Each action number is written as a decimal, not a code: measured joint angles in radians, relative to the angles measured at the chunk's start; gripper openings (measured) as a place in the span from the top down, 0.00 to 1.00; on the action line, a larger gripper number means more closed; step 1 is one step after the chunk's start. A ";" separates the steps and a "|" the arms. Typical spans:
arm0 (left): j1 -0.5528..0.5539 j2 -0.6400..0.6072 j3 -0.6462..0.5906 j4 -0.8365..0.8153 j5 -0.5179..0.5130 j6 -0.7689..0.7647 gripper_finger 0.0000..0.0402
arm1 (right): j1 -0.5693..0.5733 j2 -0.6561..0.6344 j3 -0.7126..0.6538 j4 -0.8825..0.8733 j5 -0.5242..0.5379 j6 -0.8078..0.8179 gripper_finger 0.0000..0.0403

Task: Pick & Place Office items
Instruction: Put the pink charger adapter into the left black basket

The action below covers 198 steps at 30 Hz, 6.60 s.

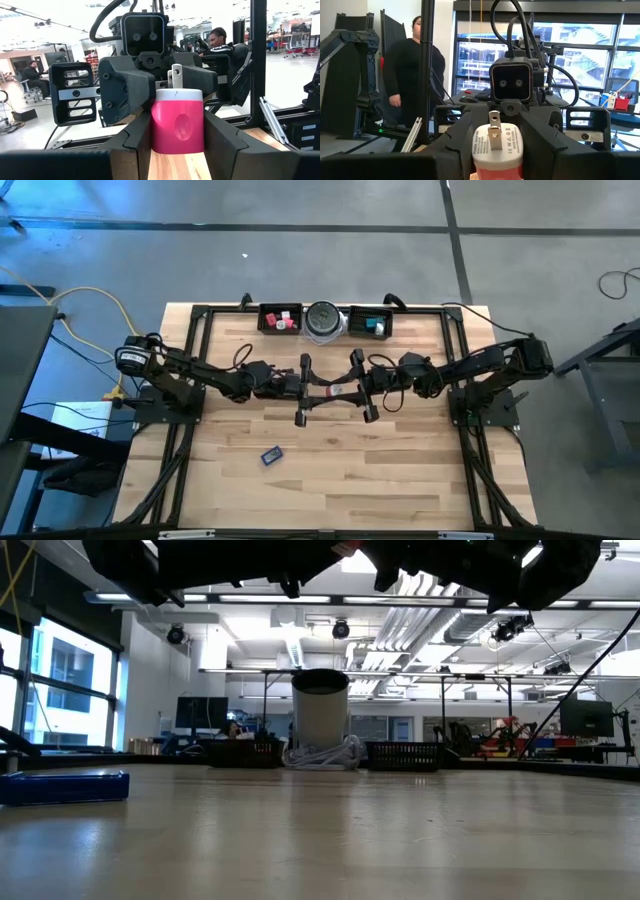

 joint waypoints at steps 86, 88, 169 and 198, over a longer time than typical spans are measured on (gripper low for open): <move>0.033 -0.001 0.048 -0.328 -0.152 -0.083 0.55 | -0.062 0.000 0.000 -0.194 -0.027 0.027 0.70; 0.033 -0.001 0.049 -0.335 -0.152 -0.083 0.55 | -0.062 0.000 0.000 -0.195 -0.027 0.027 0.70; 0.052 -0.700 -0.232 -0.642 -0.396 -0.004 0.68 | -0.085 -0.464 0.000 -0.735 0.233 -0.113 0.33; 0.116 -1.060 -0.594 -0.497 -0.556 -0.021 0.68 | -0.085 -0.810 -0.176 -1.019 0.323 0.024 0.33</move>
